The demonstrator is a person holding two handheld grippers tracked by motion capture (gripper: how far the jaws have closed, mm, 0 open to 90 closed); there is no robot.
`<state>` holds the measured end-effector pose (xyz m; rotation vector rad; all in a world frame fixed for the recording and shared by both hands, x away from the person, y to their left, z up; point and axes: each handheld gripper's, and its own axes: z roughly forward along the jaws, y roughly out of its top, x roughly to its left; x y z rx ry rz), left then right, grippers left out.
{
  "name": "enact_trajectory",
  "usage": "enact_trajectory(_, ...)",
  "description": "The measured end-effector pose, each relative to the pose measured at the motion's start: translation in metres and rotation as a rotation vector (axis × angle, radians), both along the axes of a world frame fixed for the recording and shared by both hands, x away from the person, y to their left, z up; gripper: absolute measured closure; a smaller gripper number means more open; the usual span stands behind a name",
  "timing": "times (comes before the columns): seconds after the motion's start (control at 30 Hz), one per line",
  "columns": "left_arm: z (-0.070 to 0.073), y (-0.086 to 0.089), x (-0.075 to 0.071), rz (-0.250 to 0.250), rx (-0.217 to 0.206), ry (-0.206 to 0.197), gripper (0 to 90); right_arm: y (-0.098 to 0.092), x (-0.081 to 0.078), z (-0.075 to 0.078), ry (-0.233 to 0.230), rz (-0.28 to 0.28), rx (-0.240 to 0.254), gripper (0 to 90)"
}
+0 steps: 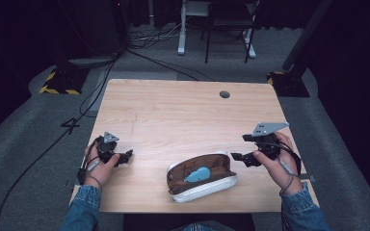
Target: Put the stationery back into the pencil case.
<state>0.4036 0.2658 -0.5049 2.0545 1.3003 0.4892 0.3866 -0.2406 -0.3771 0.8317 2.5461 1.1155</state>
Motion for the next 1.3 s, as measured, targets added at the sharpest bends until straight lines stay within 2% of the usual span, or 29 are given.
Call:
enact_trajectory(0.03,0.000,0.000,0.000,0.000,0.000,0.000,14.6,0.000,0.000,0.000,0.000,0.000,0.000,16.4)
enact_trajectory(0.07,0.000,0.000,0.000,-0.001,0.000,0.000,14.6,-0.010,0.006,-0.006,0.009,-0.034,0.009,16.4)
enact_trajectory(0.1,0.000,0.000,0.000,-0.001,0.000,0.000,14.6,-0.010,0.006,-0.006,0.009,-0.034,0.009,16.4)
enact_trajectory(0.17,0.000,0.000,0.001,-0.003,0.000,-0.002,14.5,-0.020,0.012,-0.012,0.009,-0.072,0.015,16.5)
enact_trajectory(0.2,0.000,0.000,0.001,-0.003,0.000,-0.002,14.5,-0.027,0.016,-0.017,0.001,-0.101,0.015,16.5)
enact_trajectory(0.27,0.000,0.000,0.001,-0.003,0.000,-0.002,14.6,-0.031,0.018,-0.020,-0.008,-0.116,0.015,16.5)
enact_trajectory(0.37,0.000,0.000,0.001,-0.003,0.001,-0.002,14.5,-0.045,0.025,-0.029,-0.026,-0.174,0.020,16.4)
enact_trajectory(0.57,0.000,0.000,0.001,-0.003,0.000,-0.002,14.5,-0.057,0.032,-0.041,-0.025,-0.212,0.013,16.5)
enact_trajectory(0.73,0.000,0.000,0.001,-0.003,0.000,-0.002,14.6,-0.069,0.039,-0.058,-0.034,-0.246,-0.003,16.5)
enact_trajectory(1.03,0.000,0.000,0.001,-0.003,0.000,-0.002,14.5,-0.081,0.048,-0.082,-0.011,-0.290,-0.005,16.4)
enact_trajectory(1.3,0.000,0.000,0.001,-0.003,0.001,-0.002,14.5,-0.088,0.053,-0.101,-0.005,-0.304,-0.012,16.4)
